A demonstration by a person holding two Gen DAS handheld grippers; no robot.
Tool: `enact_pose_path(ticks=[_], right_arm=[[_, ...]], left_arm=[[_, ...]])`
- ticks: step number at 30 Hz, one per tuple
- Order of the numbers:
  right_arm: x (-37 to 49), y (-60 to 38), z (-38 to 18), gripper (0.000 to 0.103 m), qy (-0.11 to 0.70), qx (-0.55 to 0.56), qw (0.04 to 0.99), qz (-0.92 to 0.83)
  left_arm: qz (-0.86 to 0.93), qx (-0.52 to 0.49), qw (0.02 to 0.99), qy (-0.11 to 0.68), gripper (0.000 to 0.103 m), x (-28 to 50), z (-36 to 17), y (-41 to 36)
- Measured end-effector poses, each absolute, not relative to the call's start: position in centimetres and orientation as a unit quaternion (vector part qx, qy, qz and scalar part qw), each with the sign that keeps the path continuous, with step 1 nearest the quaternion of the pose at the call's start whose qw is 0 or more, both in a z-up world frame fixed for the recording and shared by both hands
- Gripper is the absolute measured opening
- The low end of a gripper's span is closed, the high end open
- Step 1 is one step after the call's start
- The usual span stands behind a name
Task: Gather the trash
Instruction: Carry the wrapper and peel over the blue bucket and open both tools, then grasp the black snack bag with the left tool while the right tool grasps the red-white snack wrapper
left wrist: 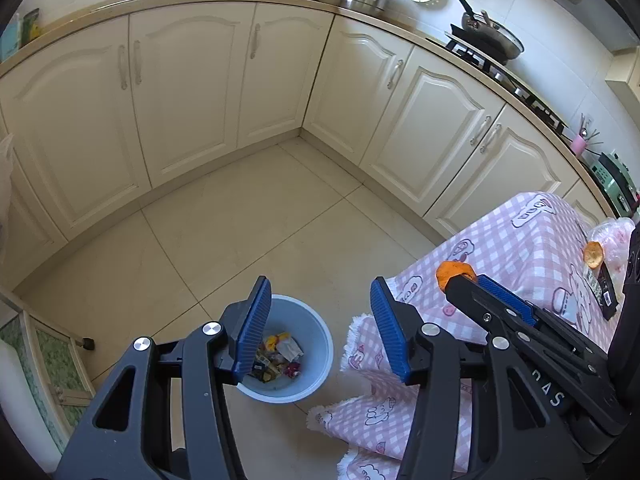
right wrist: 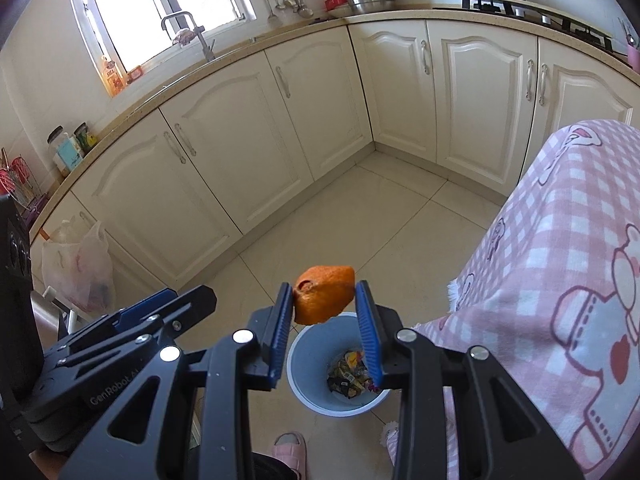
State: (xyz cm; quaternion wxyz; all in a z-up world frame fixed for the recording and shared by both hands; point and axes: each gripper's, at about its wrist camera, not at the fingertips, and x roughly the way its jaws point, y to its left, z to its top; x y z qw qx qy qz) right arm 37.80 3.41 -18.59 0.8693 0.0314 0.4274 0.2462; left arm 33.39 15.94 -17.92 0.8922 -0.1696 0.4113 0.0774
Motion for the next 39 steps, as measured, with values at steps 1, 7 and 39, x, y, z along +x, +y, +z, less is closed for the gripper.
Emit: enact_pose_path(ticks=[1,7,39], right_arm=[[37.8,3.7,-18.7,0.032,0.428,0.031,0.869,0.248],[38.0,5.1,-18.6,0.032,0.427,0.028,0.867,0.256],[34.6,-11.3,-9.4,0.047,0.306,0.077,0.938,0.146]], left_arm=[[0.080,-0.169,0.892,0.411,0.050,33.4,-17.9,16.0],[0.093,-0.175,0.891,0.409,0.051,33.0,-18.0,17.1],[-0.018,-0.110,0.928,0.355,0.053,32.6,-10.1,4.7]])
